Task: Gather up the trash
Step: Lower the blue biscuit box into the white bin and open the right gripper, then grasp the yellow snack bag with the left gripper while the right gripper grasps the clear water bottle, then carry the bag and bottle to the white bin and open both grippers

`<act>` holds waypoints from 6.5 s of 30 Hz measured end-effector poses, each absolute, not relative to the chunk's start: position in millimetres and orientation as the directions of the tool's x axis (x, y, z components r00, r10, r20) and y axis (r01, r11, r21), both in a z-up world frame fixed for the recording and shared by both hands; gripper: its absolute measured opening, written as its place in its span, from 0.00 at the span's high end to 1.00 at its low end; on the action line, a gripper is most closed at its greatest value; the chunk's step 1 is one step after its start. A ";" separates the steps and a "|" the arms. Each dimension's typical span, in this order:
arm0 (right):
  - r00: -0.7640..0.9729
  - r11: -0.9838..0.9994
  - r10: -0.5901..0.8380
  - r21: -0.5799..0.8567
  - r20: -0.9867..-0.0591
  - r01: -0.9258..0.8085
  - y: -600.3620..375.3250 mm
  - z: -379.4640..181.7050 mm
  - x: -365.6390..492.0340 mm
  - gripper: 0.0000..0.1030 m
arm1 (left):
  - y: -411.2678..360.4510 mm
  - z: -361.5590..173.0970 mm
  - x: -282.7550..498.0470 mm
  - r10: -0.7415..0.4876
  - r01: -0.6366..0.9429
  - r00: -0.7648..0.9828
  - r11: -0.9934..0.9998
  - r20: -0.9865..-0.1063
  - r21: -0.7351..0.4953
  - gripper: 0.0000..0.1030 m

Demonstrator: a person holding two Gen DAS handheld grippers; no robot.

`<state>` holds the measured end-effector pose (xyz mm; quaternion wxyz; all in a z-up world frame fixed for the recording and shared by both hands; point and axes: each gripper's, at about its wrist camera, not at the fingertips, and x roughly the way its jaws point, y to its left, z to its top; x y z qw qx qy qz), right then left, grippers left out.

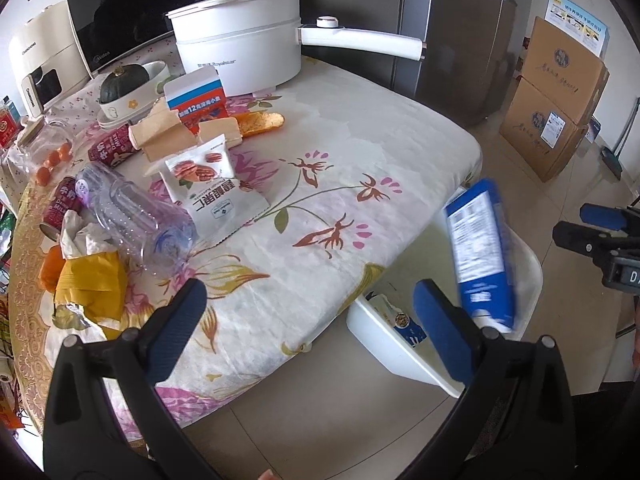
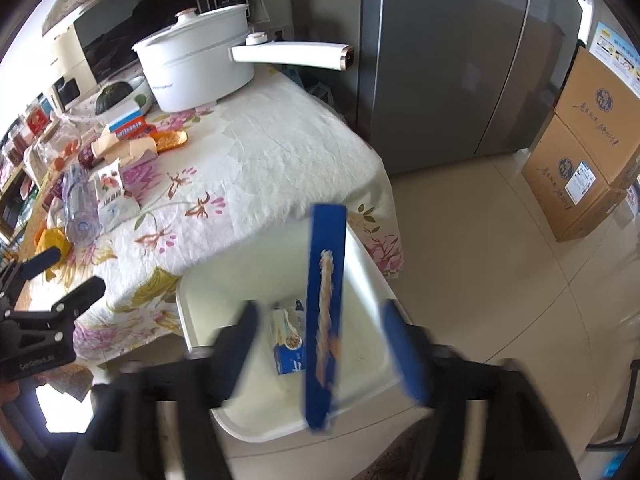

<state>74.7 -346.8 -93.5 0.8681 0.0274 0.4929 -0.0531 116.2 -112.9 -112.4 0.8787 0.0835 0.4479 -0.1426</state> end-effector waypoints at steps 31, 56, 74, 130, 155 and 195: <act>0.473 1.000 -0.021 -0.027 -0.881 -0.007 -268.6 -96.1 114.1 0.17 | 26.4 -118.4 139.0 -0.081 0.138 0.556 0.990 -0.827 -0.005 0.00; 0.431 0.998 0.058 0.050 -0.900 -0.030 -217.2 -111.1 157.0 0.17 | 88.6 -165.9 188.1 -0.189 0.066 0.429 0.982 -0.883 -0.178 0.48; 0.461 0.969 0.215 0.128 -0.861 -0.212 -109.2 -115.0 188.0 0.17 | 132.2 -118.2 144.0 -0.260 0.097 0.525 0.964 -0.810 -0.246 0.51; 0.684 0.944 0.322 0.166 -0.655 -0.286 -191.1 -11.8 111.1 0.38 | 76.3 -90.1 132.7 -0.329 0.200 0.542 0.944 -0.773 -0.261 0.51; 0.745 0.998 0.066 0.044 -0.664 -0.049 -335.8 -4.7 45.5 0.38 | -98.3 -98.4 119.4 -0.439 0.469 0.425 0.855 -0.792 -0.222 0.51; 0.611 0.995 -0.087 -0.095 -0.787 0.019 -361.4 -59.2 60.3 0.36 | -128.4 -128.5 117.0 -0.285 0.424 0.440 0.902 -0.852 -0.083 0.01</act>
